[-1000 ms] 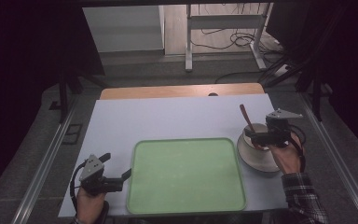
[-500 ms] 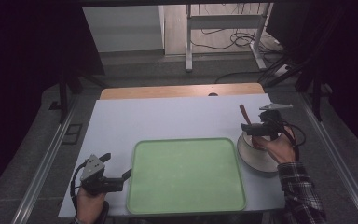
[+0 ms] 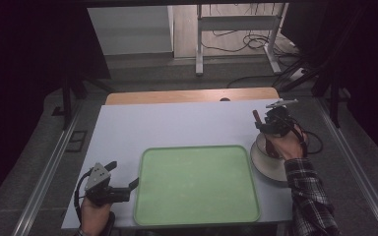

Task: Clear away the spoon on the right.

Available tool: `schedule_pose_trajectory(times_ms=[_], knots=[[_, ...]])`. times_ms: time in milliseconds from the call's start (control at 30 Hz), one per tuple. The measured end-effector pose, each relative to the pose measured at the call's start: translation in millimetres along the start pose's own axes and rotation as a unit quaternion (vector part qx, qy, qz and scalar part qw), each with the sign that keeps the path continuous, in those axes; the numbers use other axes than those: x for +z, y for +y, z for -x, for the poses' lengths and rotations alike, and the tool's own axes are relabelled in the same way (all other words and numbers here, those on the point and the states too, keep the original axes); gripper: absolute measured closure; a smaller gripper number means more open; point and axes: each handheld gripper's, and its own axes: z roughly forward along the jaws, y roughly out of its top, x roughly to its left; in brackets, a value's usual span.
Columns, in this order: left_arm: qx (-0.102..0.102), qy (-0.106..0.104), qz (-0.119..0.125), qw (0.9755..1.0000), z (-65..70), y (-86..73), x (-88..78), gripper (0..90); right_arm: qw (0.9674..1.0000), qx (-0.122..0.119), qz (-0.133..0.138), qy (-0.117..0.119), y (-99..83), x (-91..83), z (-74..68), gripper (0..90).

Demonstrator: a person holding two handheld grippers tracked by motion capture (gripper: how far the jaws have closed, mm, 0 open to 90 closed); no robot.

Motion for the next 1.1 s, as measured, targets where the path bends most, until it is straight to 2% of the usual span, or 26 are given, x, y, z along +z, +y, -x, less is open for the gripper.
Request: schedule_pose_trajectory(times_ms=[133, 333, 600, 867, 1100], knots=[[0.0, 0.0, 0.0, 1.0, 0.0, 0.0, -0.1, 0.8, 0.9998, -0.007, -0.016, -0.001, 3.4, 6.4, -0.1, 62.1], [0.001, 0.0, 0.0, 1.0, 0.1, 0.0, 0.0, 0.8, 0.9992, -0.018, -0.034, 0.006, 3.8, 10.9, -1.3, 77.1], [0.001, 0.0, 0.0, 1.0, 0.2, 0.1, -0.1, 0.8, 0.999, -0.016, -0.04, 0.017, 8.2, 3.7, -2.0, 77.8], [0.001, 0.001, 0.002, 1.0, 0.2, 0.2, -0.6, 0.8, 0.9989, -0.017, -0.039, 0.022, 20.5, -12.6, -1.4, 77.9], [0.001, 0.002, 0.003, 1.0, 0.4, 0.4, -0.7, 0.8, 0.9982, -0.027, -0.049, 0.02, 30.4, -25.6, -3.6, 77.9]])
